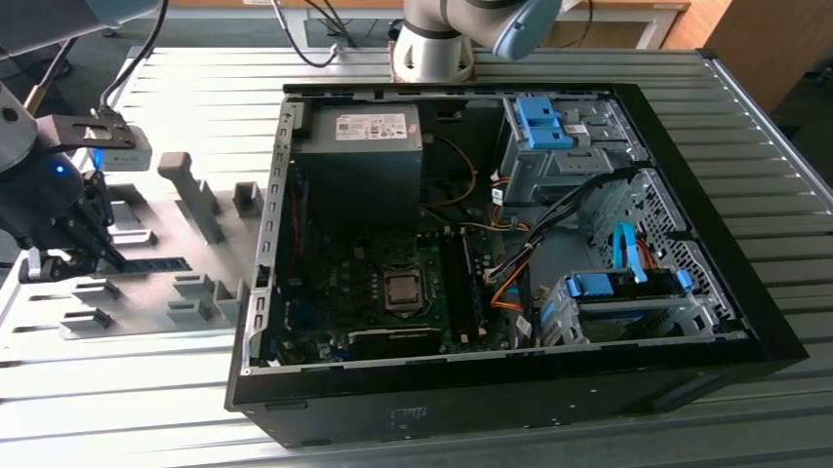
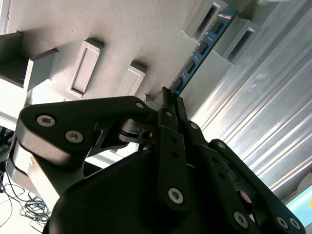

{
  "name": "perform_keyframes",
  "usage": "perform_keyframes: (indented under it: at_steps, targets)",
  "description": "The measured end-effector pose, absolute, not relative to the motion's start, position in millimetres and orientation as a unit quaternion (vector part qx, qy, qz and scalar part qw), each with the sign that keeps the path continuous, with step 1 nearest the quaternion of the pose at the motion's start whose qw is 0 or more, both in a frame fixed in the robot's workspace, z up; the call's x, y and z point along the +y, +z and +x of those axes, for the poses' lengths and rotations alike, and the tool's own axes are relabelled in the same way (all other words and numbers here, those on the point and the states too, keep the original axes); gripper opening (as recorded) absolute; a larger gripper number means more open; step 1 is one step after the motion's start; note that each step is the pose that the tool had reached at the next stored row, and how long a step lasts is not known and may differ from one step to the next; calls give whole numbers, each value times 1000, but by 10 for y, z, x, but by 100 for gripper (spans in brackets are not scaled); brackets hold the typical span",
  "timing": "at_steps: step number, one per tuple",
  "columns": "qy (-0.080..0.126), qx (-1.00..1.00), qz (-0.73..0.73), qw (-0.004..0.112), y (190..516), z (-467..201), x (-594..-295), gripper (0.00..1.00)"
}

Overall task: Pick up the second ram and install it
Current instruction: 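Pick up the second ram and move it above second insertion slot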

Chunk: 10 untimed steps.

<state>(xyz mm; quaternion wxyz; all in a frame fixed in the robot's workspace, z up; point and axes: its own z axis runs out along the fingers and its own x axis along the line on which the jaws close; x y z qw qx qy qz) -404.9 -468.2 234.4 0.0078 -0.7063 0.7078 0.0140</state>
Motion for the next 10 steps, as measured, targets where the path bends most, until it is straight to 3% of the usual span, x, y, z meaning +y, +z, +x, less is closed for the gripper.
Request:
perform_keyframes:
  at_steps: [10]
  targets:
    - [14,708,-706,8,2397,-4049,-4682,14]
